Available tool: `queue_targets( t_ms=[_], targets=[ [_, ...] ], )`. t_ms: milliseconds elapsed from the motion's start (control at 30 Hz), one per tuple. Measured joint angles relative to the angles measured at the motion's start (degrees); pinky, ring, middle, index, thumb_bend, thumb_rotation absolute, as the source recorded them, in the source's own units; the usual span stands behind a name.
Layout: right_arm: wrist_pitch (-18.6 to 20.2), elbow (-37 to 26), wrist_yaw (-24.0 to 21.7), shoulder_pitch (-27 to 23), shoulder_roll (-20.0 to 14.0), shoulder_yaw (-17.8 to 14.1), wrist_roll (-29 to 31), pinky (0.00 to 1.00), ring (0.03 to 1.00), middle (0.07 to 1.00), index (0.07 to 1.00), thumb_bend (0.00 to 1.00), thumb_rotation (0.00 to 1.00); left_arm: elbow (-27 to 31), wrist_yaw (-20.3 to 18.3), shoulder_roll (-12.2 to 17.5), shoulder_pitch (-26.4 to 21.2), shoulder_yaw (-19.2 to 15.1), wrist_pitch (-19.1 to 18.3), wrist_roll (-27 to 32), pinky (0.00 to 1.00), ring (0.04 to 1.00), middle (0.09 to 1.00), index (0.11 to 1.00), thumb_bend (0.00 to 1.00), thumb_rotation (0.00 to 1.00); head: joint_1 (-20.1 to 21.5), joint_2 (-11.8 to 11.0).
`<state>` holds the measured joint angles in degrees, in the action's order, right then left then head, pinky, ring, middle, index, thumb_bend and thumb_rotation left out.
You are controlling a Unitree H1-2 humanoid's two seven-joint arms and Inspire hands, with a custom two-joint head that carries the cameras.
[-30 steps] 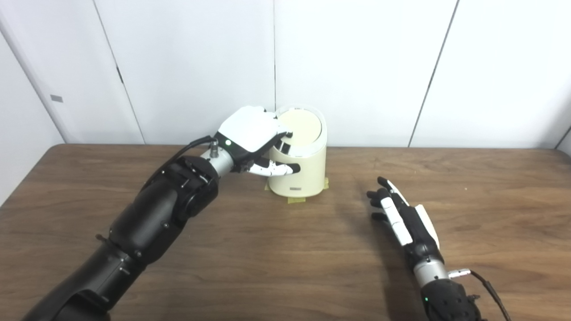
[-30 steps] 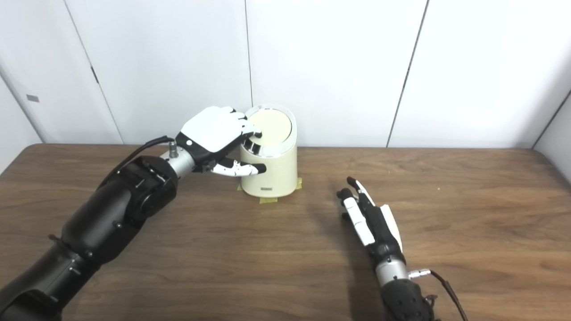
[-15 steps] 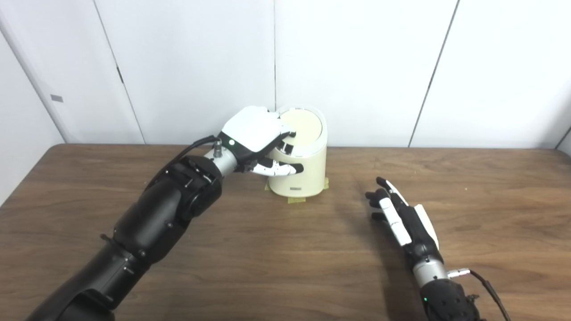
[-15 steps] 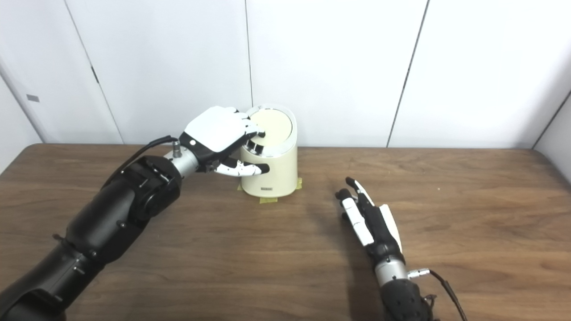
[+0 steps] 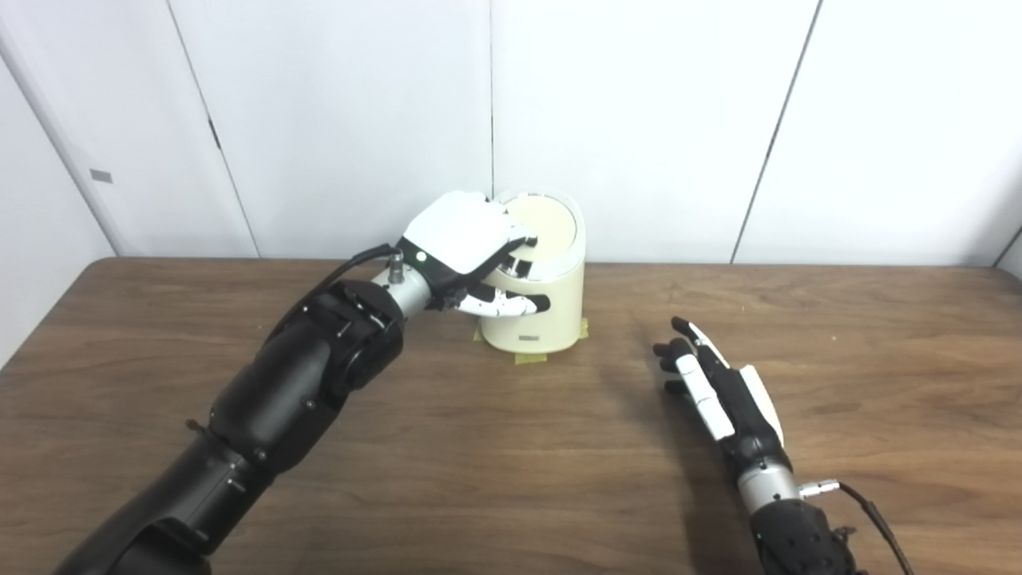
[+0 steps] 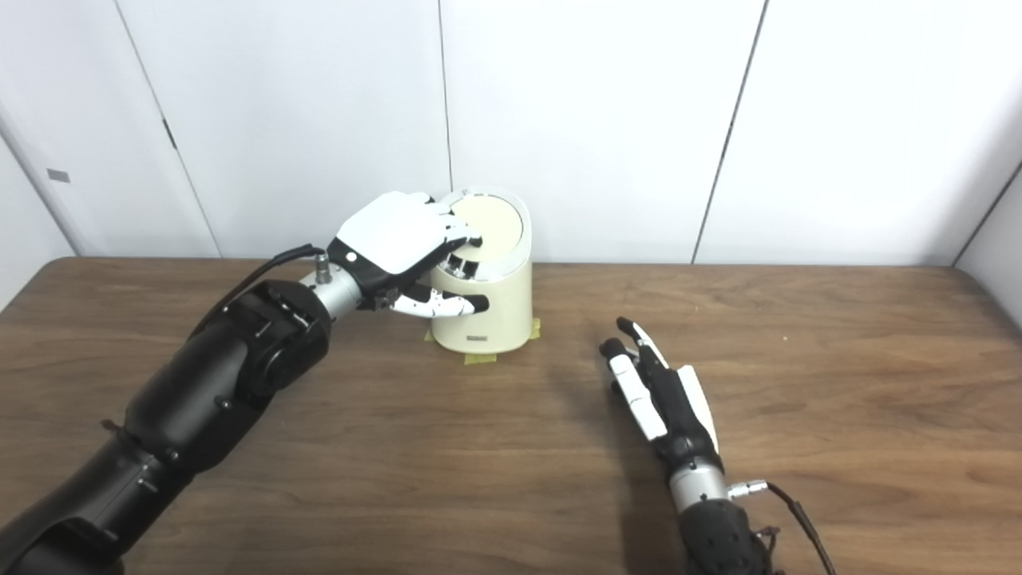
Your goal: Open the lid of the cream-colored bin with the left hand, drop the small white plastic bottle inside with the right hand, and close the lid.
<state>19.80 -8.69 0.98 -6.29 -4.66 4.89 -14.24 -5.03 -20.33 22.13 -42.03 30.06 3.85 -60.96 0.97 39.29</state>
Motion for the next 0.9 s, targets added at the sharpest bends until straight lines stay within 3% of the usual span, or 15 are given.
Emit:
queue_targets(
  t_ms=[433,633,900],
  targets=[
    [0.23,-0.30,-0.09,0.00,0.16,-0.25,0.66,0.76,0.831,0.820,0.923,0.46,1.00,0.00,0.07,-0.27,-0.19,0.13,0.01,0.32,0.90,0.883,0.845,0.840,0.53,0.88,0.18,0.09],
    [0.24,-0.35,-0.18,0.00,0.13,-0.41,1.31,0.77,0.836,0.821,0.926,0.46,1.00,-0.08,2.74,-0.54,-0.23,-0.19,2.39,0.36,0.84,0.840,0.811,0.807,0.51,0.79,0.00,-0.09],
    [0.24,-0.36,-0.33,-0.03,0.09,-0.38,1.39,0.77,0.831,0.817,0.923,0.46,1.00,3.37,4.04,-3.63,-0.15,-3.10,4.19,0.88,0.72,0.807,0.787,0.785,0.51,0.72,0.00,-0.09]
  ],
)
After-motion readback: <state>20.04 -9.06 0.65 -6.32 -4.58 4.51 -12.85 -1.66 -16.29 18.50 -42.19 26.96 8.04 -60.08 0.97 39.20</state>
